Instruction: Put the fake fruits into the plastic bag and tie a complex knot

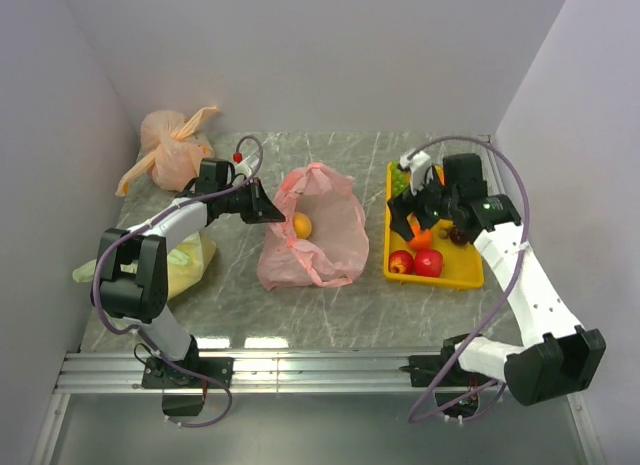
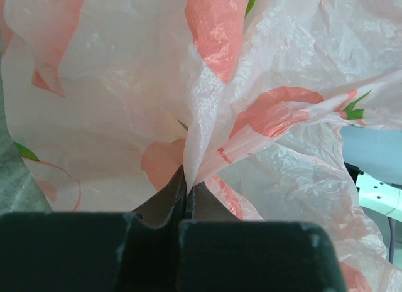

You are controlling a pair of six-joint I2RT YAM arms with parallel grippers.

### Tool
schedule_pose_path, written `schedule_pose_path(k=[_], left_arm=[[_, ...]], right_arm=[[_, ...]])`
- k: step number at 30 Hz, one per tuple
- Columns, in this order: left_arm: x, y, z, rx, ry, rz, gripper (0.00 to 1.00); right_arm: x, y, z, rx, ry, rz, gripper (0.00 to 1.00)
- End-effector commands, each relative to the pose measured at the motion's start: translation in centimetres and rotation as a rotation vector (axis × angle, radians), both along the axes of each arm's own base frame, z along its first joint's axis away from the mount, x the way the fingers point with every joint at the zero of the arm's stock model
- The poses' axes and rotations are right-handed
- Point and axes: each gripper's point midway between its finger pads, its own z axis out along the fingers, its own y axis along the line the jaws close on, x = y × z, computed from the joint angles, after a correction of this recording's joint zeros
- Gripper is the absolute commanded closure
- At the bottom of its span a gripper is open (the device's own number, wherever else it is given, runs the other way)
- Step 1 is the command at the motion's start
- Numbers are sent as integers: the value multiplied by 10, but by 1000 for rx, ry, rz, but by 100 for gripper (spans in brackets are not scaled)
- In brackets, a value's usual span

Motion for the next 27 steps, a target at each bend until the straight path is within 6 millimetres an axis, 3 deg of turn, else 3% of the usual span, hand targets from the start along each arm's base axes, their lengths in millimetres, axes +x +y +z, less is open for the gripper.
schedule_pose_path(k=[1, 2, 5, 7, 14, 19, 22, 24, 27], left_arm=[[0, 2, 10, 4, -54, -10, 100], [0, 2, 10, 2, -53, -11, 99], [-2, 1, 7, 1, -44, -16, 99], [-2, 1, 6, 1, -36, -23, 99], [0, 0, 3, 7, -29, -41, 100], [1, 1, 2, 12, -30, -40, 100], [1, 1, 3, 5, -30, -40, 100], [1, 0, 4, 4, -34, -44, 100], [0, -1, 6, -6, -37, -47, 100]], right_arm=[[-28, -40, -76, -118, 267, -174, 0], [-32, -49, -95, -147, 319, -225, 0], [-25, -81, -122, -232, 378, -371, 0], [-23, -91, -131, -245, 418, -425, 0], [-20, -83, -163, -211, 570, -442, 0], [-33, -89, -183, -259, 661, -449, 0], [-36, -93, -180, -259, 671, -459, 11], [-27, -96, -166, -240, 639, -473, 23], [-10, -87, -121, -157, 533, -437, 31]])
